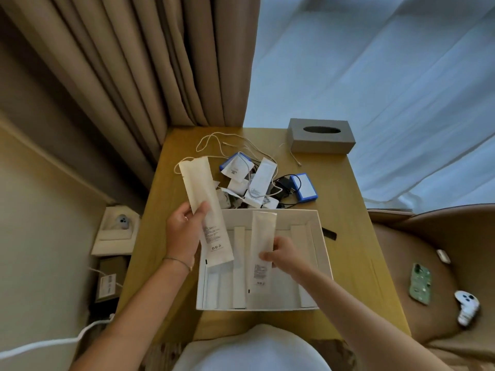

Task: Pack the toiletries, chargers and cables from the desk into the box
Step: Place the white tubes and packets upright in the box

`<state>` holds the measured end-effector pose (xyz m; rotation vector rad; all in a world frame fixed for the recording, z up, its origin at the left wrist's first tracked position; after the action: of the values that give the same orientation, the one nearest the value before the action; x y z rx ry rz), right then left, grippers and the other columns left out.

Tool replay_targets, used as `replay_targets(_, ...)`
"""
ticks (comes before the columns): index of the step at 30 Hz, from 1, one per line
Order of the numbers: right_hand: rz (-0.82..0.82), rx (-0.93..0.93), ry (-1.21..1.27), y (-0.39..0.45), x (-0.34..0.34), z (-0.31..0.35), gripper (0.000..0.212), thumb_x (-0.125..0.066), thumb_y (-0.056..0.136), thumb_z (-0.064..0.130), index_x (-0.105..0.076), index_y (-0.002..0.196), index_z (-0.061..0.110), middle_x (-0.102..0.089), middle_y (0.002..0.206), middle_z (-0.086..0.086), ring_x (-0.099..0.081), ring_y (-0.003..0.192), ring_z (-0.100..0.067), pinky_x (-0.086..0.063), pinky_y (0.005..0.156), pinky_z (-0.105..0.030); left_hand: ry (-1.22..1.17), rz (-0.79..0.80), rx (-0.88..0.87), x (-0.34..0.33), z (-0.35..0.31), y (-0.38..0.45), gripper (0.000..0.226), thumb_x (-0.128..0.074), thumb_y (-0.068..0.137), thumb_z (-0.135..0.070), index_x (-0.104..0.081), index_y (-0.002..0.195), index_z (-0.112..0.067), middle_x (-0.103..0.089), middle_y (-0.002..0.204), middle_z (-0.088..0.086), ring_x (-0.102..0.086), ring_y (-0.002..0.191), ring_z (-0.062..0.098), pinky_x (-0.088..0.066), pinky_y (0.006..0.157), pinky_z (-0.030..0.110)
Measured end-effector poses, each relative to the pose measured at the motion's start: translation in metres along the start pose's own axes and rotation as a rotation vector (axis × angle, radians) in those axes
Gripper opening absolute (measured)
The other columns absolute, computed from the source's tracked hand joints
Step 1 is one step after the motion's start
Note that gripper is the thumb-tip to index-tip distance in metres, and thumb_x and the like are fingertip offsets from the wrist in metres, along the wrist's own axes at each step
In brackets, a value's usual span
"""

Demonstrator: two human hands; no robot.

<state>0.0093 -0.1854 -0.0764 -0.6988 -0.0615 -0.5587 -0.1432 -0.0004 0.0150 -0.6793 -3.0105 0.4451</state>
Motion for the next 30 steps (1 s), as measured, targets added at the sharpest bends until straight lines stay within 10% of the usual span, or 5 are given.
replay_targets(14,-0.065,-0.301,-0.300,0.039,-0.020,-0.037,0.021,-0.085,0.079,0.019,-0.074,0.092,0.007,-0.076,0.094,-0.008,-0.074,0.084,-0.023,-0.063,0.080,-0.038,0.012,0.125,0.151,0.015,0.031,-0.018,0.007,-0.073,0.089,-0.024,-0.074,0.096,-0.023,-0.078,0.092,-0.003,-0.074,0.086,0.016,-0.060,0.070,0.030)
replay_targets(25,-0.013,-0.187,-0.781,0.038,-0.015,-0.025,0.035,-0.072,0.084,0.048,-0.059,0.066,0.020,-0.063,0.053,0.006,-0.059,0.037,-0.004,-0.045,0.042,-0.020,0.147,0.284,0.266,-0.030,0.054,-0.027,0.013,-0.072,0.089,-0.012,-0.072,0.099,-0.021,-0.079,0.092,-0.003,-0.076,0.086,0.016,-0.061,0.067,0.031)
replay_targets(30,-0.110,-0.121,-0.651,0.028,0.020,0.007,0.037,-0.060,0.095,0.044,-0.070,0.071,0.017,-0.067,0.048,0.004,-0.067,0.053,-0.012,-0.058,0.066,-0.031,0.287,0.356,0.343,-0.056,0.071,-0.032,0.014,-0.073,0.089,-0.014,-0.070,0.101,-0.019,-0.078,0.093,0.002,-0.076,0.082,0.017,-0.062,0.065,0.031)
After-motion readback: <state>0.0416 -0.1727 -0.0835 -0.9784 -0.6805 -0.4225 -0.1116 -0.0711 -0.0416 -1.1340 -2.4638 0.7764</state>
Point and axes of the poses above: each hand's wrist, its own y-axis towards the middle knuckle, its own x-axis out of the back of the hand, z = x × y, the point moved 5 cm from there along y, towards the middle knuckle
